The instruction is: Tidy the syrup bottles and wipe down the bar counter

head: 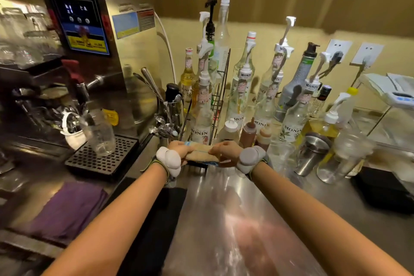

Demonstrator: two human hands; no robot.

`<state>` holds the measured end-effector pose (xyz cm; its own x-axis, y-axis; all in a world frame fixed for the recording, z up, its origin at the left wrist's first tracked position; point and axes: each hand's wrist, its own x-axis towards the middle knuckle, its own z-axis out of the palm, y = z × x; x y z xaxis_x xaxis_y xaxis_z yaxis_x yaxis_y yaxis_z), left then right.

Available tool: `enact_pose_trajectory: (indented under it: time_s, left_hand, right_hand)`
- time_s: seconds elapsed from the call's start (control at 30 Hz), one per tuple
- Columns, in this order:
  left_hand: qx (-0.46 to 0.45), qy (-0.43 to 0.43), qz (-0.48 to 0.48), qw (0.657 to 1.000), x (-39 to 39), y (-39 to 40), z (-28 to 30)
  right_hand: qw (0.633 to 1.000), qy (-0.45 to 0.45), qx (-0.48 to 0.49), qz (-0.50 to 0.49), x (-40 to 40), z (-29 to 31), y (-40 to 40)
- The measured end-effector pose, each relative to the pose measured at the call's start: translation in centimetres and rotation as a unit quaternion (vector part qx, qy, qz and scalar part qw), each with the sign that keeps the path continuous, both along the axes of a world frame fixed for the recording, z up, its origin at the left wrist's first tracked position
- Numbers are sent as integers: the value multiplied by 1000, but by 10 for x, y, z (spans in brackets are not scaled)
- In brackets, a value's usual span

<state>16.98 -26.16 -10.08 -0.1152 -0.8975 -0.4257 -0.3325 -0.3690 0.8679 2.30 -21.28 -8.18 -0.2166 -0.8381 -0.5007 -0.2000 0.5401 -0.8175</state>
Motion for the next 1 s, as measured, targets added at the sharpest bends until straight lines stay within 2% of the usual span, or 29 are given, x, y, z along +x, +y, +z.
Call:
enact_pose_trajectory:
  time_s: [0.17,0.43,0.57,0.8,0.93,1.0]
  left_hand:
    - [27,-12,-5,1000,17,-3,-34]
    - [37,-17,-28,999,32,-16,-73]
    - [47,-44,-42,997,28,-28,-94]
    - [80,-63,-54,993,27,-36,-98]
    - [68,2,-4,998,26,-45,-102]
    - [53,37,54,996,26,-47,-101]
  right_hand:
    - [999,-34,19,-30,12,-31,2]
    - [985,-101,9,-138,28,-73,-7]
    - [982,-104,18,-160,32,-80,-11]
    - [982,-85,30,-166,45,-95,-17]
    - [991,-21,36,-128,39,-94,-15]
    - [992,-18,38,-121,36,-89,-14]
